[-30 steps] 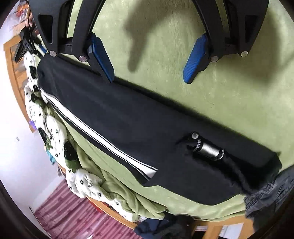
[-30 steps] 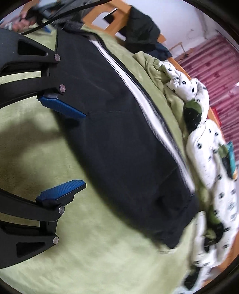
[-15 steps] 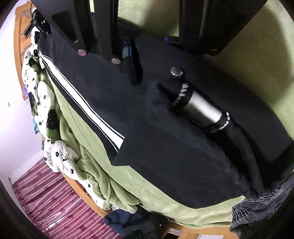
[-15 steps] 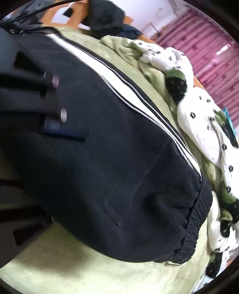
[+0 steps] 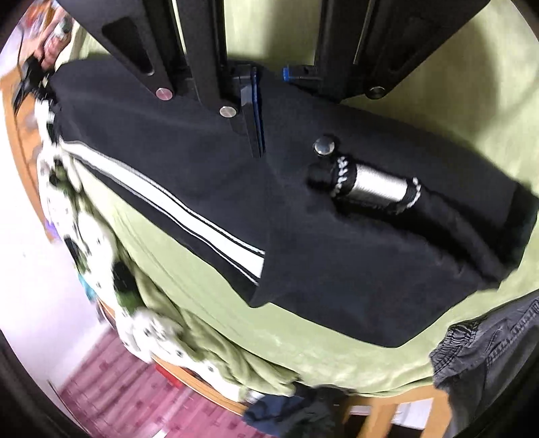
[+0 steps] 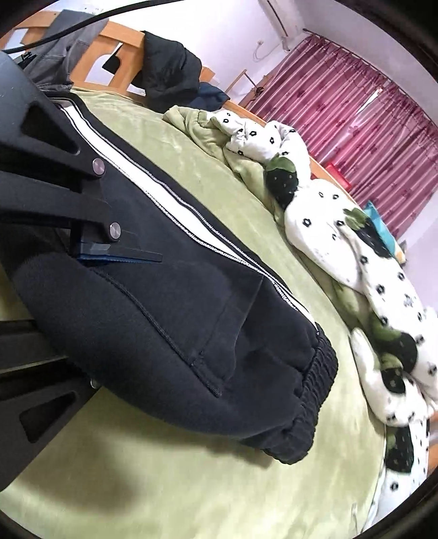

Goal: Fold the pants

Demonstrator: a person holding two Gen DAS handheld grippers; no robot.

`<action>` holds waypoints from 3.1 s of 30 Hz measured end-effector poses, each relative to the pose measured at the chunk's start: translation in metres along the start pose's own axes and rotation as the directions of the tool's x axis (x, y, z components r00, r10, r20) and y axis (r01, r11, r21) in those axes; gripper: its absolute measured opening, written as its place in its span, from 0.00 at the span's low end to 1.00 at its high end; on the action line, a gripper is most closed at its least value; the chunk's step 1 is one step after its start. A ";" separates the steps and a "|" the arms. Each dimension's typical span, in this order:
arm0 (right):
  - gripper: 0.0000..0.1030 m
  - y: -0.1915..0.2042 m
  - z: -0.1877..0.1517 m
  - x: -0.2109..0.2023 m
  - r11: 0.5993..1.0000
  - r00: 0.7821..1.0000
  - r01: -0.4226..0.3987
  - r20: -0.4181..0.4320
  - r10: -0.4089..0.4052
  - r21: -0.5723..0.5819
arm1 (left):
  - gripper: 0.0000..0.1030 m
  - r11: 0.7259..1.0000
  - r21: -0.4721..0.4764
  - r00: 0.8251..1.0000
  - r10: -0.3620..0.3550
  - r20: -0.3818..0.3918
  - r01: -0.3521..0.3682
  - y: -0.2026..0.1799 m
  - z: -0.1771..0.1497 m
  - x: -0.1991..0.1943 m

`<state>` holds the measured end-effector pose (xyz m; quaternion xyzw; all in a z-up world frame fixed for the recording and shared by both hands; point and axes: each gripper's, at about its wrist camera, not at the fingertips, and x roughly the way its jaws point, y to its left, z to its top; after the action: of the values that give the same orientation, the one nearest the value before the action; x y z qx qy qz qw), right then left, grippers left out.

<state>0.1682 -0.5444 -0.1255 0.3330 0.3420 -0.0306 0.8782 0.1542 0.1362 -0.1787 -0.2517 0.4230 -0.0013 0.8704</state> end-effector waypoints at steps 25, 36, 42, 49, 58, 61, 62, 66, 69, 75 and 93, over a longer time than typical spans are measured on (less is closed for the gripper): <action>0.62 -0.177 0.031 -0.058 0.977 0.995 0.064 0.062 -0.078 0.201 | 0.63 0.978 0.184 0.995 0.103 -0.005 -0.101 -0.061 -0.110 -0.063; 0.47 -0.176 0.060 -0.057 0.983 0.988 0.087 0.111 -0.106 0.161 | 0.63 0.963 0.195 0.982 0.175 0.072 -0.186 -0.067 -0.114 -0.094; 0.53 -0.180 0.033 -0.083 0.975 0.975 0.197 0.086 -0.206 0.101 | 0.63 0.958 0.190 0.974 0.196 0.115 -0.216 -0.053 -0.101 -0.099; 0.54 -0.135 0.004 -0.133 0.921 0.917 0.386 0.134 -0.376 -0.057 | 0.17 0.911 0.229 0.938 0.319 0.138 -0.343 -0.046 -0.076 -0.052; 0.62 -0.049 -0.041 -0.156 0.891 0.893 0.430 0.215 -0.395 -0.147 | 0.13 0.931 0.162 0.917 0.273 0.292 -0.328 -0.010 0.029 -0.052; 0.62 -0.015 -0.053 -0.135 0.893 0.906 0.412 0.184 -0.381 -0.183 | 0.13 0.958 0.131 0.945 0.219 0.245 -0.256 0.008 0.068 -0.033; 0.62 0.001 -0.057 -0.122 0.897 0.917 0.391 0.165 -0.363 -0.205 | 0.14 0.968 0.117 0.955 0.193 0.224 -0.223 0.013 0.079 -0.027; 0.62 0.056 -0.066 -0.075 0.887 0.941 0.339 0.119 -0.318 -0.312 | 0.25 0.981 0.123 0.985 0.139 0.101 -0.151 0.029 0.097 -0.005; 0.62 0.097 -0.073 -0.044 0.871 0.957 0.289 0.096 -0.274 -0.398 | 0.58 0.982 0.115 0.985 0.140 0.106 -0.152 0.042 0.088 -0.011; 0.62 0.155 -0.095 -0.003 0.822 0.972 0.230 0.076 -0.224 -0.522 | 0.66 0.981 0.098 0.979 0.155 0.135 -0.168 0.063 0.088 -0.017; 0.66 0.178 -0.077 0.079 0.657 0.978 0.103 -0.044 -0.202 -0.747 | 0.18 0.961 0.048 0.955 0.266 0.129 -0.274 0.078 0.115 0.033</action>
<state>0.2340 -0.3459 -0.1157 -0.0803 0.4051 0.0575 0.9089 0.2444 0.2473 -0.1780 -0.1627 0.3994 0.1190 0.8944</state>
